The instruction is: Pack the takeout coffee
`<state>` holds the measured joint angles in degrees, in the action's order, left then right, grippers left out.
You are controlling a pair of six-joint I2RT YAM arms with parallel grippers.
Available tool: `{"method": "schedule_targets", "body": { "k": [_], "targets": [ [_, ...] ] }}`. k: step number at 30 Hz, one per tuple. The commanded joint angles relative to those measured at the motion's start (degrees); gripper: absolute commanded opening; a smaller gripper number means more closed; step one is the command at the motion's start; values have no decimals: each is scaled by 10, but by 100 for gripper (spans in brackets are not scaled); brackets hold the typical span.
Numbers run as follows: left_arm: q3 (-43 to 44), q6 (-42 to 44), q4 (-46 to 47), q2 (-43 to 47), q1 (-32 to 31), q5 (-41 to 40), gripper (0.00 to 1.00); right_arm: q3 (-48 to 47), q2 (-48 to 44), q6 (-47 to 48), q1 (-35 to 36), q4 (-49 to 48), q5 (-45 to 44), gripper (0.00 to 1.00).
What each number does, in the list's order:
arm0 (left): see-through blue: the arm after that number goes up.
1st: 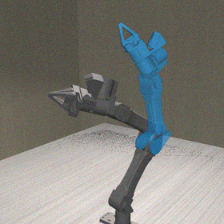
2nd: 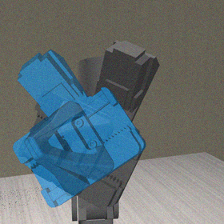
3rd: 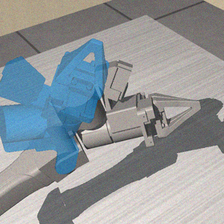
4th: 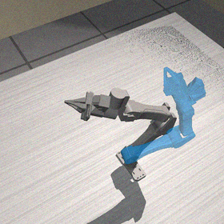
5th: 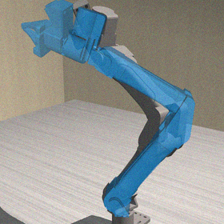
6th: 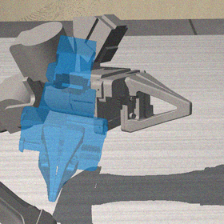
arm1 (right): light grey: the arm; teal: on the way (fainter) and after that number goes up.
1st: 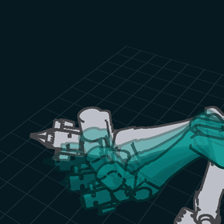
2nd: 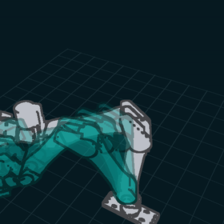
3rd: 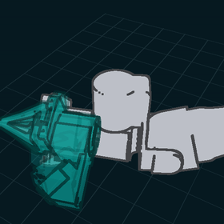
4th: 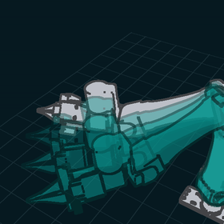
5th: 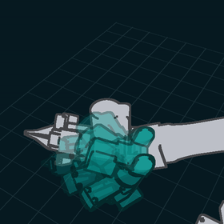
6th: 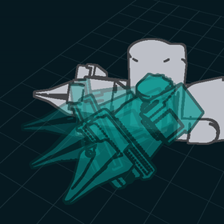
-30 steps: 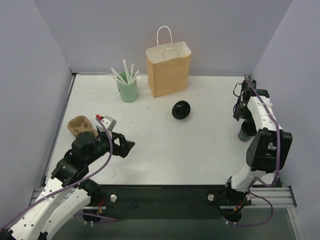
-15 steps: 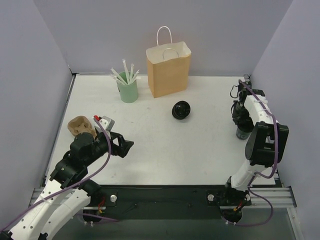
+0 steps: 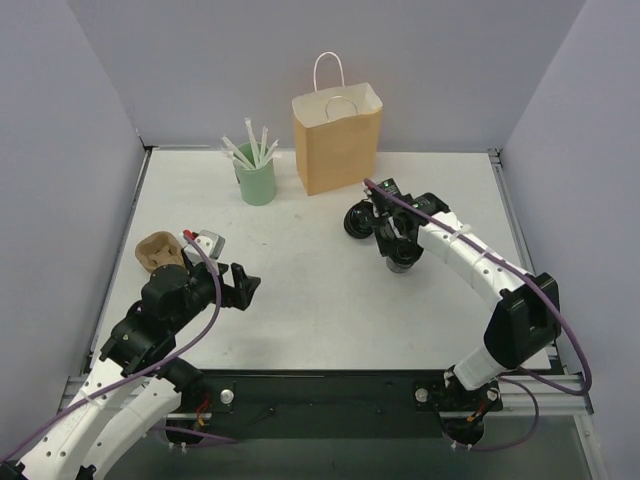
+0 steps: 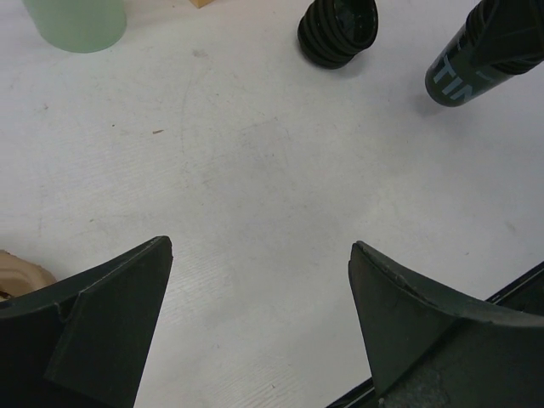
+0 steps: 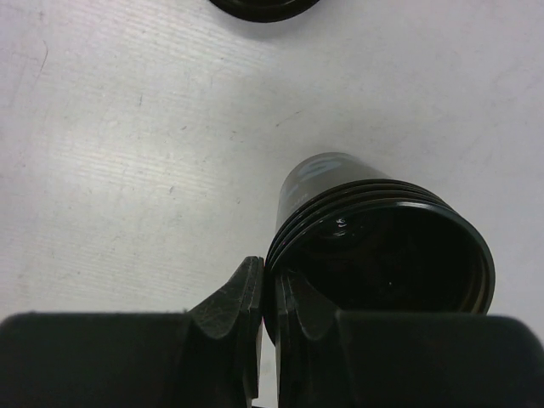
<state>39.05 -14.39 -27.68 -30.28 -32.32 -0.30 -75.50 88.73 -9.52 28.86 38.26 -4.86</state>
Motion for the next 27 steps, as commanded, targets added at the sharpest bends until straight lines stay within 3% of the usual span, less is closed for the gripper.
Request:
{"method": "schedule_targets", "body": {
  "k": [1, 5, 9, 13, 20, 27],
  "targets": [
    [23, 0, -2, 2, -3, -36, 95, 11, 4, -22, 14, 33, -80, 0],
    [24, -3, -3, -2, -4, -39, 95, 43, -11, 1, -58, 37, -90, 0],
    [24, -7, -2, 0, -5, -32, 95, 45, -2, 47, -198, 31, -49, 0],
    [23, -8, -1, 1, -6, -34, 95, 35, 24, 41, -270, 9, 12, 2],
    [23, -9, -1, 1, -9, -29, 95, 4, 81, 37, -287, -1, 25, 4],
    [24, -5, -1, -4, -9, -21, 95, 12, 79, 36, -311, -9, 14, 15]
  ]
}}
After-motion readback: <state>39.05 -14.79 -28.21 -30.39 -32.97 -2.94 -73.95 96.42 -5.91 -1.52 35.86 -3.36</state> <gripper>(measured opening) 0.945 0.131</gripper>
